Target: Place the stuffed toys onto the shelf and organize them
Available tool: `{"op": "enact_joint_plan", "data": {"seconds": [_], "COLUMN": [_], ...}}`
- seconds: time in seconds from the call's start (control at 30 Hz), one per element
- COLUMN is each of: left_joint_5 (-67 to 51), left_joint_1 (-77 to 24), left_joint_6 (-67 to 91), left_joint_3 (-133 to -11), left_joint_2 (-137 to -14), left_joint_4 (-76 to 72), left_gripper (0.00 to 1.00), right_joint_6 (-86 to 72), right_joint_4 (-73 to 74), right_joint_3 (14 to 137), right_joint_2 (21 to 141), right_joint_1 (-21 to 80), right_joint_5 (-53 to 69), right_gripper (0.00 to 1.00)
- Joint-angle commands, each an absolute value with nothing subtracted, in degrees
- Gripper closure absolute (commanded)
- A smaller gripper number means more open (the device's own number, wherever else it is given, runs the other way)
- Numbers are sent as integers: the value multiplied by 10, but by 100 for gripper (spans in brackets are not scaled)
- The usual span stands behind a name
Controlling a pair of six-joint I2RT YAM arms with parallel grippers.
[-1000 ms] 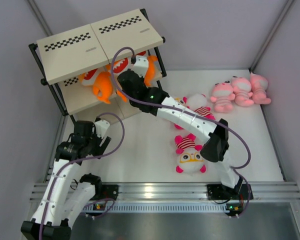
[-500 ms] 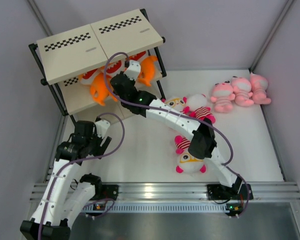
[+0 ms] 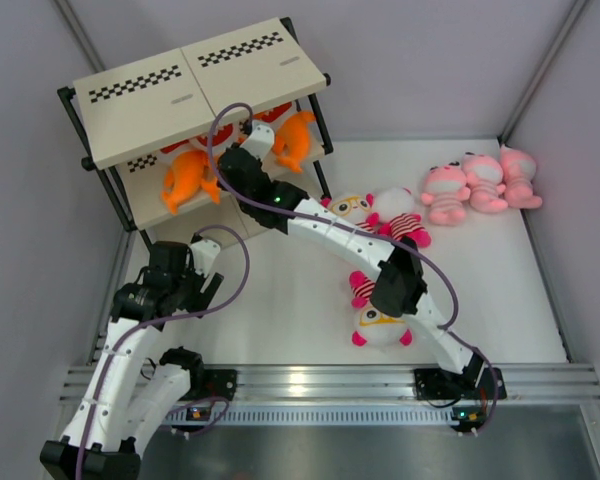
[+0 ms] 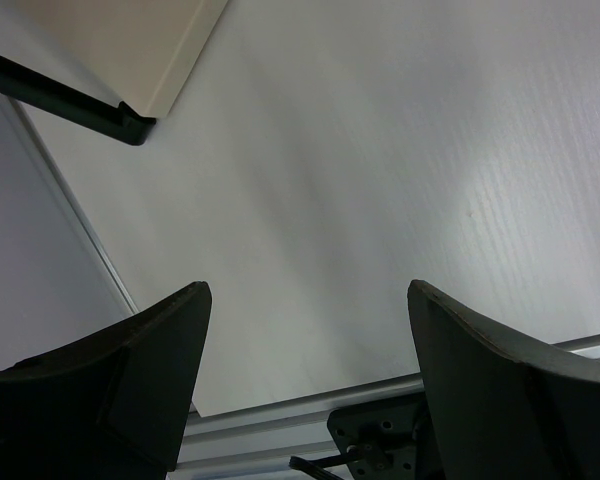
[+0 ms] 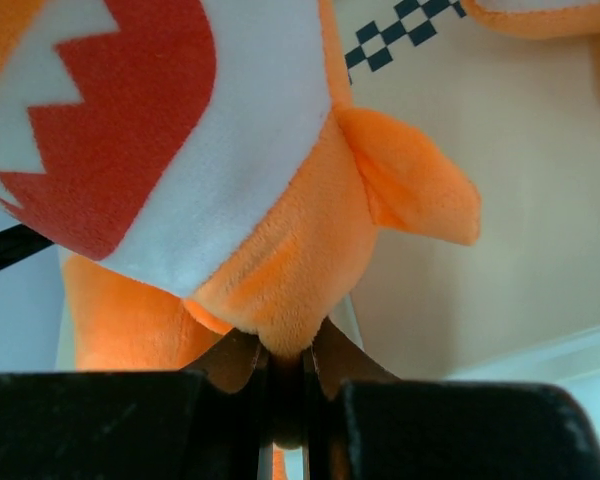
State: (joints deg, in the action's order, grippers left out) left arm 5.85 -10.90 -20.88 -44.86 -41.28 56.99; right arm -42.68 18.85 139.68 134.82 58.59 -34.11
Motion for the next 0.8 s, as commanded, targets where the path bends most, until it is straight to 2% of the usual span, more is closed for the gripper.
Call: {"op": "enact_joint_plan", "data": {"seconds": [0.0,0.03,0.07,0.17,0.23,0.33,0.4,0.47,0.53,0.77], "left_joint_5": [58,57,57,51,49,42,41,42,42,41], "left_joint_1": [-111,-111,-111,-111,-111,-111,-111,-111,-111,-111], "left_joint_6": [-195,-196,-193,-192,-192,-189,-189,-188,-188,-189], "left_joint_3": [-454,-455,-457,-458,-459,-461,-461,-461,-461,-461], "left_joint_2": [-413,-412,-414,-417,-419,-421,-421,-419,-419,-418], "left_joint_4": [549,549,549,549,549,550,550,551,550,550], "left_gripper": [14,14,14,14,14,14,14,14,14,14], "right_joint_6": [-426,-422,-419,-410,-406,-401,-400,-401,-396,-352], "right_joint_4": [186,178,172,187,192,173,145,136,140,147], "right_joint_3": [1399,1396,1398,1428,1418,1361,1319,1312,1317,1326], "right_joint_2": [1306,1305,1309,1322,1313,1273,1244,1235,1234,1235], "right_joint_1": [579,577,576,569,569,570,571,570,572,584], "right_joint_5": [-381,-373,-366,-350,-350,-361,-372,-374,-380,-428], "right_gripper": [94,76,67,49,46,46,57,74,80,77]}}
